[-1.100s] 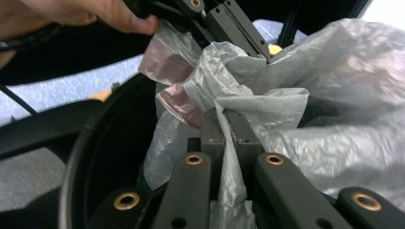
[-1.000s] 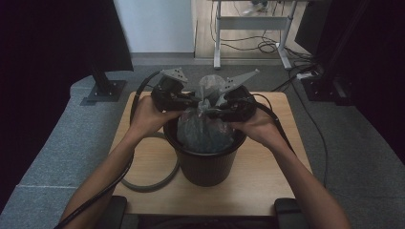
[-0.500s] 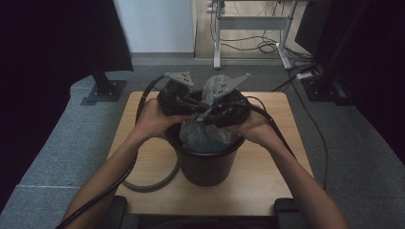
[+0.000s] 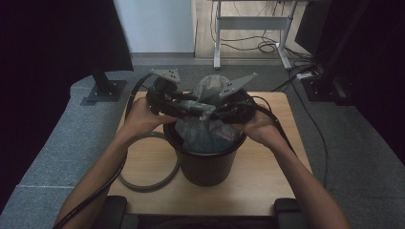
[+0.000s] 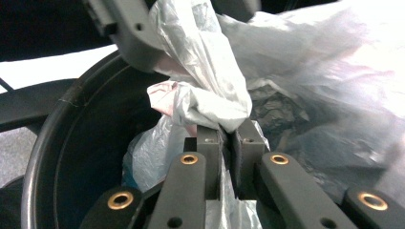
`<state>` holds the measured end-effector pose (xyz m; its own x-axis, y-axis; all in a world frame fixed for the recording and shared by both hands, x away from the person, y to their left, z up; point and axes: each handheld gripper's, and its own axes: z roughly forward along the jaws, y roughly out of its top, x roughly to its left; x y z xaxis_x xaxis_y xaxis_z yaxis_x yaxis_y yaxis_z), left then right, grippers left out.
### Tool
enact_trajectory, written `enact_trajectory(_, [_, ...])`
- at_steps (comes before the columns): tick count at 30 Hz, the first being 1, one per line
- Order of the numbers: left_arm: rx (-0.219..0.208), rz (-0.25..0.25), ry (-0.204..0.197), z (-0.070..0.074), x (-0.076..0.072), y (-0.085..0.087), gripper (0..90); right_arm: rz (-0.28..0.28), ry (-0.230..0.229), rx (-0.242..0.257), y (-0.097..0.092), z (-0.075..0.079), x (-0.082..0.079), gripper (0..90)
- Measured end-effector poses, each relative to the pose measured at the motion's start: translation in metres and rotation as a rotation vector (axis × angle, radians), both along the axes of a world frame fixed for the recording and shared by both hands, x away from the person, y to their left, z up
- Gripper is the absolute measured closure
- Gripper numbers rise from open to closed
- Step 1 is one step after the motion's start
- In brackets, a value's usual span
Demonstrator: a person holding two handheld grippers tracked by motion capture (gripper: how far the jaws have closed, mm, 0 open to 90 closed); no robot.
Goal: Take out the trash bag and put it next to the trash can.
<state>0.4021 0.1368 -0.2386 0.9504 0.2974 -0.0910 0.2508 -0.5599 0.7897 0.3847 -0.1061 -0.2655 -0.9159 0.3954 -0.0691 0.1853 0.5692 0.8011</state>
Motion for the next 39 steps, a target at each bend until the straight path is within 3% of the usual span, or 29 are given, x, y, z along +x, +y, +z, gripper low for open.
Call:
enact_trajectory(4, [0.044,0.014,-0.020,-0.007,-0.002,0.001,34.1,-0.010,-0.002,0.024,-0.006,0.006,0.000,83.6])
enact_trajectory(6, [0.045,0.000,-0.012,-0.011,-0.001,-0.002,32.9,-0.010,-0.001,0.048,-0.007,0.010,0.000,83.6])
enact_trajectory(12, [0.084,-0.065,-0.020,-0.021,-0.004,-0.028,33.1,0.001,-0.014,0.076,-0.001,0.016,-0.001,83.7])
enact_trajectory(15, [0.111,-0.056,-0.048,-0.022,-0.005,-0.040,37.4,0.021,-0.019,0.086,0.004,0.019,-0.003,83.7])
enact_trajectory(16, [0.124,-0.046,-0.044,-0.023,-0.003,-0.043,53.0,0.032,-0.021,0.088,0.006,0.020,-0.004,83.7])
enact_trajectory(17, [0.124,-0.046,-0.044,-0.023,-0.003,-0.043,61.0,0.032,-0.021,0.088,0.006,0.020,-0.004,83.7])
enact_trajectory(18, [0.130,-0.042,-0.039,-0.024,-0.002,-0.043,61.0,0.032,-0.025,0.082,0.007,0.020,-0.005,83.7])
enact_trajectory(20, [0.142,-0.031,-0.044,-0.025,-0.001,-0.042,73.5,0.028,-0.023,0.086,0.005,0.020,-0.005,81.5])
enact_trajectory(22, [0.161,-0.001,-0.049,-0.026,0.000,-0.037,79.1,0.022,-0.026,0.090,0.001,0.021,-0.005,69.4])
enact_trajectory(25, [0.151,0.042,-0.039,-0.025,0.004,-0.027,81.4,0.005,-0.044,0.082,-0.005,0.023,-0.005,49.6])
enact_trajectory(29, [0.133,0.086,-0.042,-0.021,0.007,-0.010,82.1,-0.073,-0.069,0.068,-0.018,0.026,-0.005,28.0])
enact_trajectory(34, [0.097,0.092,-0.043,-0.013,0.006,0.006,82.0,-0.153,-0.012,0.065,-0.034,0.023,0.002,14.4])
enact_trajectory(39, [0.053,0.033,-0.052,-0.005,0.002,0.004,81.7,-0.093,0.079,0.061,-0.031,0.008,0.010,8.2])
